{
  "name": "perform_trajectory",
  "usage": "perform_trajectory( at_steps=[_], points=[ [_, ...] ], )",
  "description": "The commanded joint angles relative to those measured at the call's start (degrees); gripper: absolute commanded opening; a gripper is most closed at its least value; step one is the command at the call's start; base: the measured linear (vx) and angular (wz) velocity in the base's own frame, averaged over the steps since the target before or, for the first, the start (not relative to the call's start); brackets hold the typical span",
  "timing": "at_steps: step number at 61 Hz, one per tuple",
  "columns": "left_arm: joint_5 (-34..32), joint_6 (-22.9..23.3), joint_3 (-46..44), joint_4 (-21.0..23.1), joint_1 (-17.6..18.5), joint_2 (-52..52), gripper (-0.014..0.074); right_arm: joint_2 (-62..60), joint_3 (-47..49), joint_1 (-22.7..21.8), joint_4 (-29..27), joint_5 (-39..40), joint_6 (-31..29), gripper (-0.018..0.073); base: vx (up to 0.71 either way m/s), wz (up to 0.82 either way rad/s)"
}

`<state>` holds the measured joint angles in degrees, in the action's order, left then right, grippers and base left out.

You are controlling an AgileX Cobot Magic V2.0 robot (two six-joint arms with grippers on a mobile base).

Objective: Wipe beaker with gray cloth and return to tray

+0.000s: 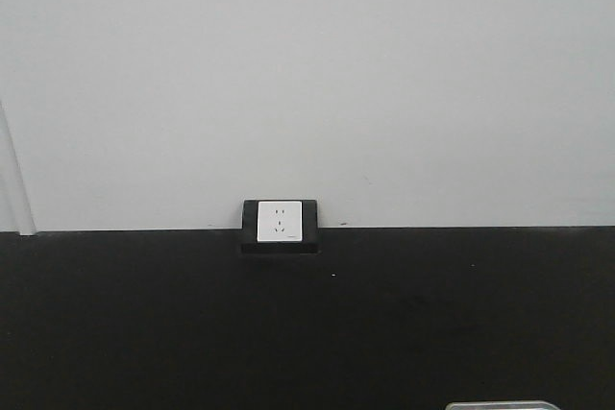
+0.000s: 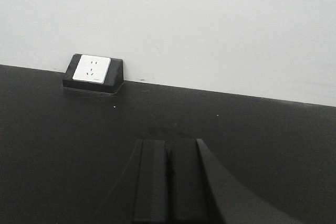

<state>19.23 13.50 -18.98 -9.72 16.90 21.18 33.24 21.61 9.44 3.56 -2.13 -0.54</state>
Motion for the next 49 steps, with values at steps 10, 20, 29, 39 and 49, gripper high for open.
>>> perform_trajectory(
  at_steps=[10, 20, 29, 39, 49],
  points=[
    [-4.4, 0.1, -1.5, -0.2, 0.1, 0.4, -0.0006, -0.1, 1.6, -0.1, 0.7, 5.3, -0.6, -0.0008, 0.0, 0.0],
    [-3.7, -1.0, -1.1, -0.6, -1.7, -3.4, -0.0006, -0.1, 1.6, -0.1, 0.7, 5.3, -0.6, -0.0008, 0.0, 0.0],
    [-6.1, -0.8, 5.7, 0.5, -6.8, -10.5, -0.0006, -0.1, 1.6, -0.1, 0.7, 5.1, -0.6, -0.0008, 0.0, 0.0],
    [-11.6, -0.8, 17.1, 0.5, -11.3, -20.7, -0.0006, -0.1, 1.6, -0.1, 0.7, 5.1, -0.6, -0.0008, 0.0, 0.0],
    [-12.6, -0.3, 20.0, 1.0, -12.0, -22.7, -0.0006, -0.2, 1.4, -0.1, 0.7, 5.0, -0.6, -0.0008, 0.0, 0.0]
  ],
)
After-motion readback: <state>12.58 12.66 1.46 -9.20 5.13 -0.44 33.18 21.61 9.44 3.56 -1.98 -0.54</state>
